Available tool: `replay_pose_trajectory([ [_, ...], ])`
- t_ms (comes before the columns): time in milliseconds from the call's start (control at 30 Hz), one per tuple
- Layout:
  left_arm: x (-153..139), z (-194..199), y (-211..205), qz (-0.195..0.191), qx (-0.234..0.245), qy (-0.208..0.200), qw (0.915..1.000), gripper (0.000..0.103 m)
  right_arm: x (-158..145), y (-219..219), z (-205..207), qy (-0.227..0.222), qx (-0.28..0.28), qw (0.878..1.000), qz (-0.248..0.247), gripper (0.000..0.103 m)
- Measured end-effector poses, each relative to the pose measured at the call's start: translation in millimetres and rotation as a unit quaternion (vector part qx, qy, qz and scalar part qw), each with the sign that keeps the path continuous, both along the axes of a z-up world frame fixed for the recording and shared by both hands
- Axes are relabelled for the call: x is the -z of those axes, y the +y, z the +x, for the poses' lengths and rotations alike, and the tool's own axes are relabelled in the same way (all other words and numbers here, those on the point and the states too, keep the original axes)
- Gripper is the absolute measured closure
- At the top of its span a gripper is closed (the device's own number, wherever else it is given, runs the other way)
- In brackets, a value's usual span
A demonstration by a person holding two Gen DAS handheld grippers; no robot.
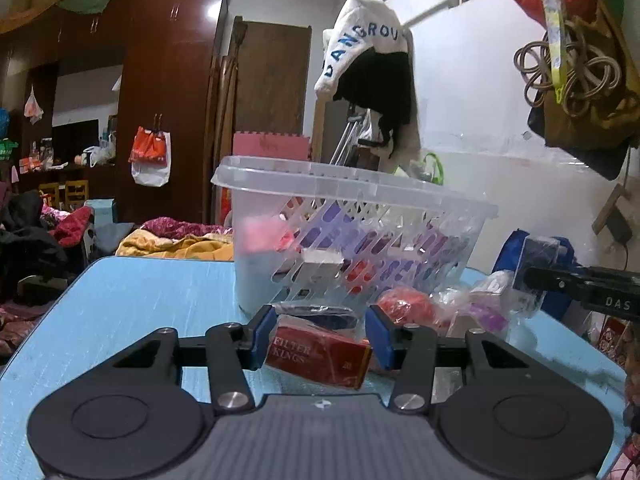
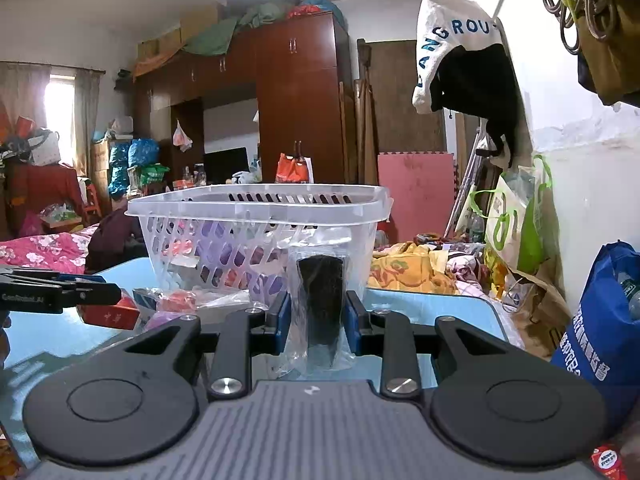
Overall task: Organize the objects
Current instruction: 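Grasp the red cigarette box with the left gripper while the right grasps a bagged black item, then lift both held items over the white basket and release them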
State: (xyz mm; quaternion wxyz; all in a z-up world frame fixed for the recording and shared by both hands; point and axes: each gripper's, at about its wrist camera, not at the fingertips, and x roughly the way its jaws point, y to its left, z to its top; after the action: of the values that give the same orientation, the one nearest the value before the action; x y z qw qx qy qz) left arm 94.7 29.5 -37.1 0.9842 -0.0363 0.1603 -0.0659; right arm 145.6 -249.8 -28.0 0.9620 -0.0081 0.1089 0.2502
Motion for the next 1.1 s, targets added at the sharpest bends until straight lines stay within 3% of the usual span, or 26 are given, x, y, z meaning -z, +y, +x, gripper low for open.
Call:
replay_pose_trajectory([
  [267,-1.9,-3.5,3.1,-0.008,0.016,-0.008,0.9998,0.05,-1.2,-1.2,-1.6,-0.006,0.001,1.0,0.006,0.072],
  [400,-4.8,-4.9,11.1,-0.033,0.029,0.0,0.999,0.05,-1.6,-2.9,-3.0,-0.009,-0.001,1.0,0.012,0.072],
  [500,-17.9,-5.8,16.0,-0.05,0.037,-0.002,0.998,0.05,-7.2,-6.4,-4.3,-0.008,-0.008,1.0,0.026,0.072],
  [633,-51.9,-2.9,20.4,-0.066,0.043,-0.024,0.9966,0.05,-39.5,-4.1,-7.8,-0.029,-0.017,0.999,0.04,0.072],
  [733,-81.2,11.6,24.1,-0.097,0.053,-0.033,0.9933,0.05,-68.8,12.1,-2.6,-0.046,-0.032,0.998,0.026,0.072],
  [900,-120.6,61.4,14.1,-0.102,0.031,-0.036,0.9937,0.05,-105.0,49.1,38.1,-0.038,-0.049,0.998,-0.006,0.072],
  [1100,-110.8,119.5,14.3,-0.129,-0.012,0.007,0.9915,0.05,-98.3,82.2,76.6,-0.018,-0.029,0.997,-0.076,0.072],
])
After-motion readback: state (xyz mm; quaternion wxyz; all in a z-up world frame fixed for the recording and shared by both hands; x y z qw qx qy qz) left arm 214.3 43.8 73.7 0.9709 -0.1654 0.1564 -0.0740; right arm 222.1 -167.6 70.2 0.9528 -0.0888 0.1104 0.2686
